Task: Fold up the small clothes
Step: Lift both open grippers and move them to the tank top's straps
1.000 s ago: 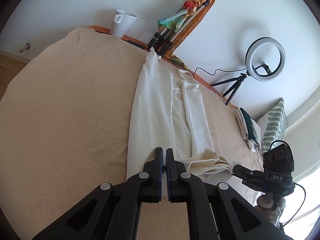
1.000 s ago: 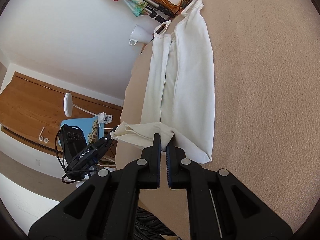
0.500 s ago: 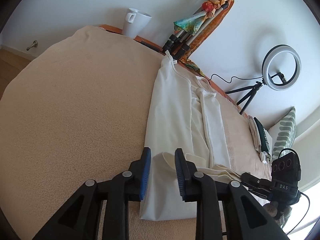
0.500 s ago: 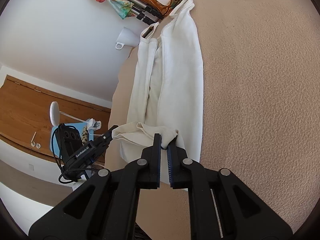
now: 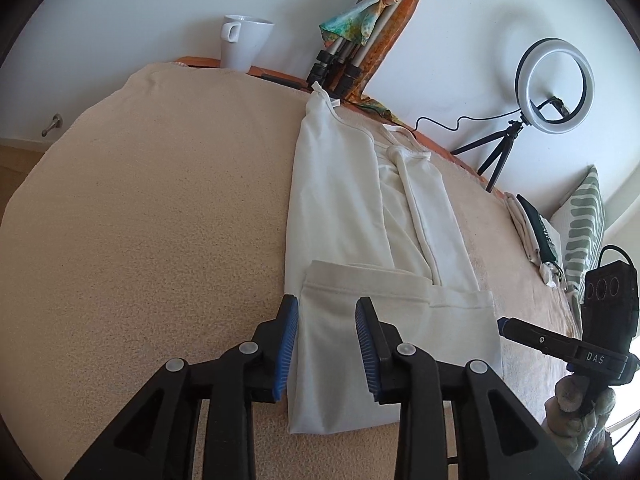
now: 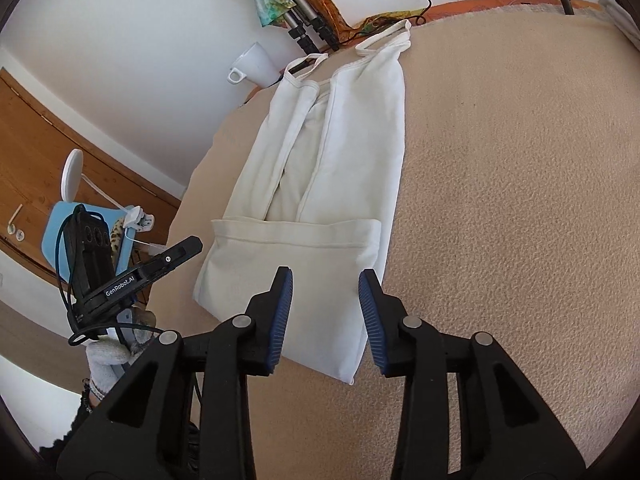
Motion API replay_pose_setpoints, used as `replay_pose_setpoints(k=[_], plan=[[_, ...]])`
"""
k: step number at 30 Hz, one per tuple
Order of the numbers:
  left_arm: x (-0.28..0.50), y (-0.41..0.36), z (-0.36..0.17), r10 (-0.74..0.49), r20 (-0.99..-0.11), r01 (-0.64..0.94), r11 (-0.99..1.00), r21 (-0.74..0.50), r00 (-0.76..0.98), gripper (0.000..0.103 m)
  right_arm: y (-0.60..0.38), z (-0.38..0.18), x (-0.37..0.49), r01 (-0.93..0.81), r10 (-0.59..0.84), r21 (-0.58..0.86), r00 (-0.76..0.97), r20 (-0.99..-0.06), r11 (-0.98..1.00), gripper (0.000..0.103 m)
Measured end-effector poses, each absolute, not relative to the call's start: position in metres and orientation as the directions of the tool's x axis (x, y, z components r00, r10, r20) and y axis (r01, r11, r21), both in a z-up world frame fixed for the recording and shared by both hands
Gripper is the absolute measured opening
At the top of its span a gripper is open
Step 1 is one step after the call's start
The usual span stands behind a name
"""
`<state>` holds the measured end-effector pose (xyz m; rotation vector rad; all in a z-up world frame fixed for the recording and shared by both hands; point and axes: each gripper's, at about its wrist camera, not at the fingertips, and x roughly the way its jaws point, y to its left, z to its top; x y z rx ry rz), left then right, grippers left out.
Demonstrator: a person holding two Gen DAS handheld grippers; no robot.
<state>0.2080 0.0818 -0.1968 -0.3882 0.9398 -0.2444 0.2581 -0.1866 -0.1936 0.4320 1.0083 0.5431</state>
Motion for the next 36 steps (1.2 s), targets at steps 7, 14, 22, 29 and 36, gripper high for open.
replay_pose_setpoints(k=[7,14,22,29,36], plan=[[0.207,0.079,-0.205,-0.213,-0.776,-0.036,0.956,-0.291,0.594,0.024,-0.174,-0.199,0.264,-0.233,0.496,0.438,0.440,-0.748,0.868,0.029],[0.185,0.065,-0.178,-0.326,-0.675,0.102,0.931,-0.349,0.662,0.024,-0.173,-0.178,0.255,-0.285,0.481,0.388,0.524,-0.703,0.876,0.029],[0.202,0.028,-0.194,-0.260,-0.737,0.161,0.966,-0.204,0.624,0.022,-0.142,-0.194,0.253,-0.363,0.517,0.382,0.443,-0.732,0.850,0.029],[0.220,0.038,-0.204,-0.125,-0.766,0.060,0.992,-0.112,0.631,0.024,-0.150,-0.197,0.259,-0.320,0.461,0.342,0.469,-0.754,0.884,0.028],[0.217,0.051,-0.192,-0.104,-0.752,0.009,0.992,-0.130,0.651,0.023,-0.165,-0.190,0.263,-0.246,0.406,0.323,0.505,-0.762,0.914,0.024]])
